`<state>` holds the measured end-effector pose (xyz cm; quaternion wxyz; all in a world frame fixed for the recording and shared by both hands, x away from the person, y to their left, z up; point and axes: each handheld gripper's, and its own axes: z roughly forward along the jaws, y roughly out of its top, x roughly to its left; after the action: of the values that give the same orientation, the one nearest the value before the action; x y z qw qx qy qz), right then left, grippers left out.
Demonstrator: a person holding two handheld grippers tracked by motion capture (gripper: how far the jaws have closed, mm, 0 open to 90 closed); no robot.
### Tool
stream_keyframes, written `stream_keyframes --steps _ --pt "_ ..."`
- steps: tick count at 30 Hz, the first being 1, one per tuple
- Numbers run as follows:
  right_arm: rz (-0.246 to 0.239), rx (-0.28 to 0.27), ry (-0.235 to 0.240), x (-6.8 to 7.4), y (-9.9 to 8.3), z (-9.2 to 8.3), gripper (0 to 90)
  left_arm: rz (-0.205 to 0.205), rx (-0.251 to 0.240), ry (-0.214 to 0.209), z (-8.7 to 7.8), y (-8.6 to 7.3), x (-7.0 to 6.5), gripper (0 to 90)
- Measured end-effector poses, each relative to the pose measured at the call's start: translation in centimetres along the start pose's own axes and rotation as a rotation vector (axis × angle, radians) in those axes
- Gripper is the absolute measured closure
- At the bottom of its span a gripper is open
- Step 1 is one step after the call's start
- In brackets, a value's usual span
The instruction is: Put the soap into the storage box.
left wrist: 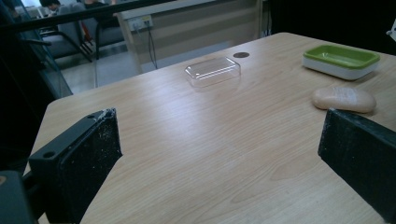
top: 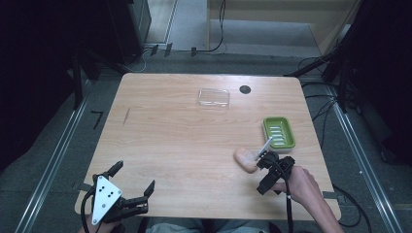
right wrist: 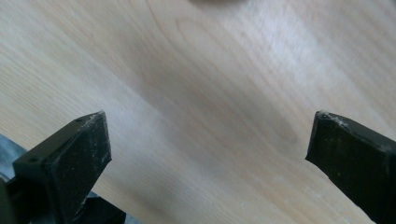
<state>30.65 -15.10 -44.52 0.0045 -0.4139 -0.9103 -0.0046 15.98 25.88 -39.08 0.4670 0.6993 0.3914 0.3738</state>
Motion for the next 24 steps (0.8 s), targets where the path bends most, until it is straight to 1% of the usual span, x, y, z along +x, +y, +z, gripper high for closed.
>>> stream_keyframes --steps 2,3,5,9,10,12,16,17,18,20,22,24 --pt "-0.002 -0.004 0.006 0.0 0.4 -0.1 0.0 -0.006 -0.005 -0.002 -0.1 0.0 0.0 0.0" --pt "-0.003 -0.007 0.012 -0.1 0.9 -0.2 0.0 -0.001 -0.002 -0.004 0.0 0.0 0.1 0.0" --pt "-0.003 -0.008 0.012 -0.1 1.1 -0.2 0.0 0.002 0.003 -0.002 0.0 0.0 0.0 0.0" --pt "-0.004 -0.014 0.016 -0.2 2.3 -0.4 0.0 -0.004 -0.006 -0.004 -0.1 0.0 0.1 0.0" --pt "-0.004 -0.014 0.016 -0.2 2.3 -0.4 0.0 -0.003 -0.005 -0.005 -0.1 0.0 0.1 0.0" --pt "-0.006 -0.018 0.024 -0.2 3.2 -0.5 0.0 -0.013 -0.005 -0.001 -0.1 0.0 0.1 0.0" --pt "-0.007 -0.024 0.028 -0.4 3.7 -0.5 0.0 0.001 -0.004 -0.006 -0.1 0.0 0.0 0.0" --pt "0.001 -0.027 0.028 -0.5 4.1 -0.5 0.0 -0.003 -0.005 -0.003 0.0 0.0 0.1 0.0" --pt "0.001 -0.027 0.028 -0.5 4.1 -0.5 0.0 -0.003 -0.005 -0.003 0.0 0.0 0.1 0.0" --pt "0.006 -0.035 0.03 -0.7 4.7 -0.5 0.0 -0.007 -0.008 -0.001 -0.2 0.0 0.1 0.0" --pt "0.004 -0.033 0.029 -0.7 5.1 -0.4 0.0 0.001 -0.006 -0.004 -0.1 0.0 0.1 0.0" --pt "-0.001 -0.031 0.03 -0.7 5.3 -0.4 0.0 -0.002 -0.004 0.0 -0.1 0.0 0.1 0.0"
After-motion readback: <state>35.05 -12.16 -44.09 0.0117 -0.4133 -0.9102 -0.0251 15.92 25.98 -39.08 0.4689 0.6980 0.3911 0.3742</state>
